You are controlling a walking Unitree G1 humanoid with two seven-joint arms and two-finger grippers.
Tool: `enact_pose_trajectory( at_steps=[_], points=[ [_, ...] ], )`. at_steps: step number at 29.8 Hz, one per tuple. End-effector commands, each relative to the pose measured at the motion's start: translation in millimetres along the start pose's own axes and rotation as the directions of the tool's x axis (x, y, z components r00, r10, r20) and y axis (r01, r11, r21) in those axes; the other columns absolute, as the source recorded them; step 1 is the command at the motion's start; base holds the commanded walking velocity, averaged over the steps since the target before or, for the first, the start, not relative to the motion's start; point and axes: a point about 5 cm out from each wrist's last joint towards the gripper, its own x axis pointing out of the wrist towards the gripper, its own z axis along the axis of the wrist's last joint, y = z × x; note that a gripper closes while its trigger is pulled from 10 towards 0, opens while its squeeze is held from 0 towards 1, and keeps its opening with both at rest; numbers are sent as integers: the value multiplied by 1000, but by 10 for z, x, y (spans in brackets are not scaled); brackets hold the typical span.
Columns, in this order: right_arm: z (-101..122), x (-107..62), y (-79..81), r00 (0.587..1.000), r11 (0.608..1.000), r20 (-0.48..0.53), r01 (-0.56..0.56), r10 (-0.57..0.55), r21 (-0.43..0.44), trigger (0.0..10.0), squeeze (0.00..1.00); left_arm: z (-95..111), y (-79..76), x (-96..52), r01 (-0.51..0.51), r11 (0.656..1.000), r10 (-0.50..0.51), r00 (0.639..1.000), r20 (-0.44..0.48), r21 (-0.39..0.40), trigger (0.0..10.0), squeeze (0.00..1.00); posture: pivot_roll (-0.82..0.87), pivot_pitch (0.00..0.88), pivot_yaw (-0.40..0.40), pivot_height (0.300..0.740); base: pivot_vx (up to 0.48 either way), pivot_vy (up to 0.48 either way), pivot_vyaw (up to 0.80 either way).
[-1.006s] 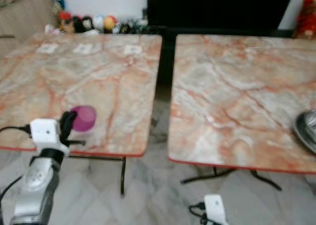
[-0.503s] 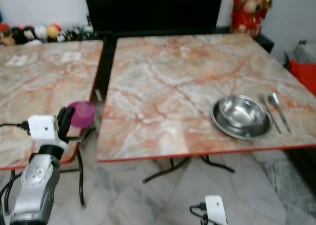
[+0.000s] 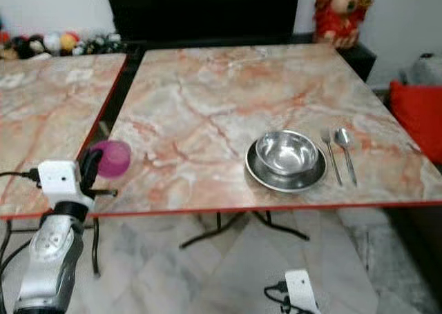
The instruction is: Setting the table
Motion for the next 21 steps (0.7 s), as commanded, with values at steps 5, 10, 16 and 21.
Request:
enact_pose_trajectory(
  at_steps=[5,10,16,21],
  points=[
    [-9,0,-23,1000,1000,-5,2,-2,19,10000,0,24,-26,1,7,1000,-7,1000,6,-3,10000,0,-43,0,51,740,0,-430,0],
    [-7,0,-23,1000,1000,-4,0,0,19,10000,0,-2,12,1,-9,1000,9,1000,-12,0,10000,0,-45,0,51,740,0,-275,0],
    [-10,0,-26,1000,1000,-4,-1,2,19,10000,0,-8,0,-1,8,1000,-9,1000,-18,-18,10000,0,-44,0,50,740,0,0,0],
    [-9,0,-24,1000,1000,-3,-3,3,18,10000,0,-1,-2,-2,12,999,-12,1000,-18,-31,10000,0,-41,0,47,740,0,0,0]
  ],
)
